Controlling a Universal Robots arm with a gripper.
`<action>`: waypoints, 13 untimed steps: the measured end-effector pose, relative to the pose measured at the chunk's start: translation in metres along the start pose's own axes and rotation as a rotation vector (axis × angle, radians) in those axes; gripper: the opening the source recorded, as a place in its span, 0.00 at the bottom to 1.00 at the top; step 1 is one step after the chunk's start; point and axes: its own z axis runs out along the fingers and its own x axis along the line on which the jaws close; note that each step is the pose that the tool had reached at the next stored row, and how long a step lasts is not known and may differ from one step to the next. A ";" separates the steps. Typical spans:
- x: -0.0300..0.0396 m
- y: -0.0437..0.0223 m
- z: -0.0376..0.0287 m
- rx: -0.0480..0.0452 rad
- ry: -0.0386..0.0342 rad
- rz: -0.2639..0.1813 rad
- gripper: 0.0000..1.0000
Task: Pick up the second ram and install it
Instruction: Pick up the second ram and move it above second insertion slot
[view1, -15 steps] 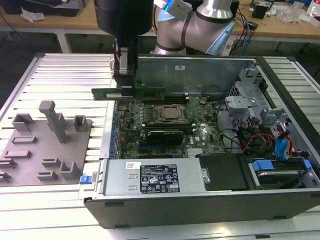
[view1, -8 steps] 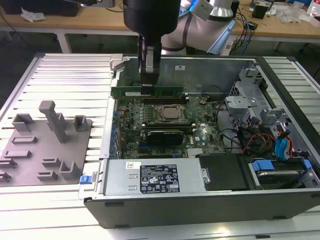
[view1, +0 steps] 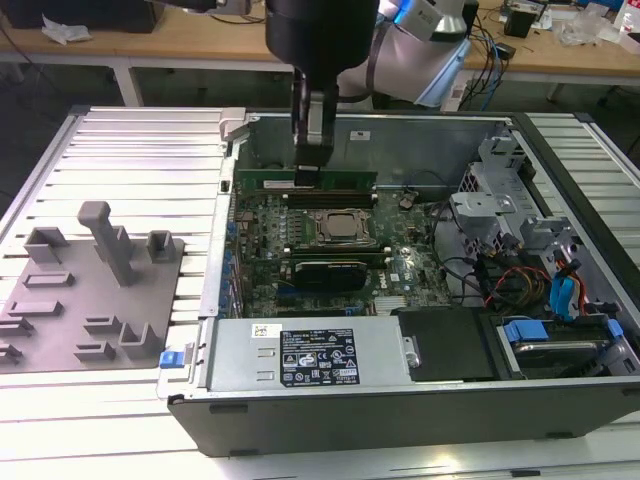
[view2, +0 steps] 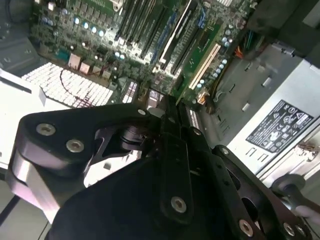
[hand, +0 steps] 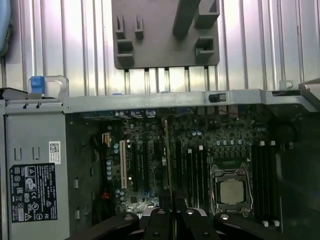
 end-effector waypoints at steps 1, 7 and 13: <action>-0.0012 -0.0026 0.0002 -0.0010 0.0001 0.001 0.13; -0.0218 -0.0619 0.0029 -0.0130 0.0007 0.003 0.13; -0.0271 -0.0823 0.0051 -0.0190 0.0011 0.003 0.13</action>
